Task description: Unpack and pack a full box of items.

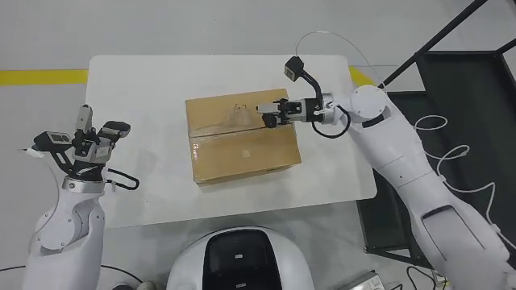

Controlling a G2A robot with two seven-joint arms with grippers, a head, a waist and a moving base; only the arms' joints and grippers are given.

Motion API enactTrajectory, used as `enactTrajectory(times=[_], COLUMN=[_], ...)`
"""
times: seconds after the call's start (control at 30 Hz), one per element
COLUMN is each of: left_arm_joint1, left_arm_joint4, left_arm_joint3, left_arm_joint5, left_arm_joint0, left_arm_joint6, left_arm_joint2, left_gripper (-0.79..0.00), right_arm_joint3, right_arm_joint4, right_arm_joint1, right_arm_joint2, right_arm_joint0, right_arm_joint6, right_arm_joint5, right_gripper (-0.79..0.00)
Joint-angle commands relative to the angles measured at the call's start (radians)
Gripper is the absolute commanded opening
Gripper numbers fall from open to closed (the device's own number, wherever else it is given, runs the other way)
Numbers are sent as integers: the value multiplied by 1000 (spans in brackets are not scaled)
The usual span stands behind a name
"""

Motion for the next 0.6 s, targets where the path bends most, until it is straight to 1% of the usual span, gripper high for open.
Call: enactTrajectory(times=[0.0, 0.1, 0.17, 0.23, 0.57], left_arm_joint1=[0, 0, 0, 0, 3], left_arm_joint4=[0, 0, 21, -2, -80], left_arm_joint3=[0, 0, -3, 0, 65], left_arm_joint5=[0, 0, 4, 15, -21], left_arm_joint0=[0, 0, 2, 10, 59], left_arm_joint6=[0, 0, 28, 38, 87], left_arm_joint2=[0, 0, -11, -25, -162], left_gripper=[0, 0, 0, 0, 0], right_arm_joint3=[-9, -12, -7, 5, 84], right_arm_joint4=[-3, -15, -16, -20, 8], right_arm_joint1=[-12, -36, -52, -67, -133], right_arm_joint2=[-33, -89, -124, -155, -267], right_arm_joint0=[25, 75, 103, 128, 194], right_arm_joint6=[-11, -25, -36, -46, -55], right_arm_joint5=[16, 33, 40, 44, 42], right_gripper=[0, 0, 0, 0, 0])
